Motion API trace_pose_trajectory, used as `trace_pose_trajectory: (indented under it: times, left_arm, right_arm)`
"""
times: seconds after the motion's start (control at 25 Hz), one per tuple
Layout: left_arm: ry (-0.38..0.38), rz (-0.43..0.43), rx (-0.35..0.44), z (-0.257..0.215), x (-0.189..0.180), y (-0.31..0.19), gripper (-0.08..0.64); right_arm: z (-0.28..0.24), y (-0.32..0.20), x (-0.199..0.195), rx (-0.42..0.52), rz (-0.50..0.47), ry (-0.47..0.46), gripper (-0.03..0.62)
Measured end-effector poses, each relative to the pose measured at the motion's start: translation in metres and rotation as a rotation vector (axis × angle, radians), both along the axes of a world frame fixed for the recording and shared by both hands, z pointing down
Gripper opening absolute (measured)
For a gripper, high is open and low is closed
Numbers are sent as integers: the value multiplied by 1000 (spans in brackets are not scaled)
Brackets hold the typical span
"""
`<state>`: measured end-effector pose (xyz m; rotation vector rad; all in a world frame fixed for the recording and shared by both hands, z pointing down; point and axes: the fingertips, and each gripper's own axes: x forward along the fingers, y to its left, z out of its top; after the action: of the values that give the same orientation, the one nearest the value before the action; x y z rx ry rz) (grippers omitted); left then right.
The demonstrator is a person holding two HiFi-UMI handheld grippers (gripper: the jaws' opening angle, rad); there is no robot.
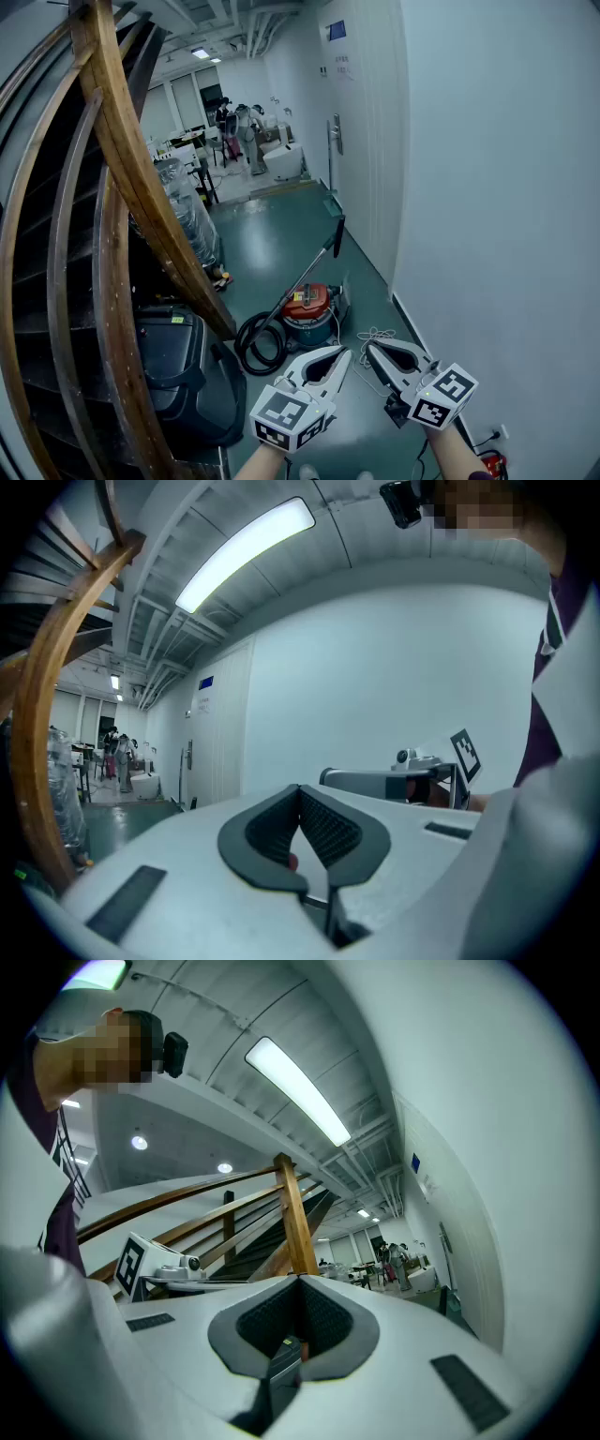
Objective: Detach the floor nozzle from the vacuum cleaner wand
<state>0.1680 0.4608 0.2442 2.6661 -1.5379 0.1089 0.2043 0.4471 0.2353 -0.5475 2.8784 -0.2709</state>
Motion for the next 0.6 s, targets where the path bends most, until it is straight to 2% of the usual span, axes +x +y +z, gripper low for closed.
trace_pose_trajectory:
  times: [0.32, 0.44, 0.6]
  left_arm:
    - [-3, -26, -17, 8, 26, 4, 5]
    - [-9, -44, -20, 10, 31, 3, 6]
    - [-22, -55, -29, 13, 34, 4, 5]
  right_arm:
    - [7, 4, 29, -11, -22, 7, 18]
    - [9, 6, 35, -19, -55, -9, 18]
    - [15, -1, 40, -48, -51, -14, 18]
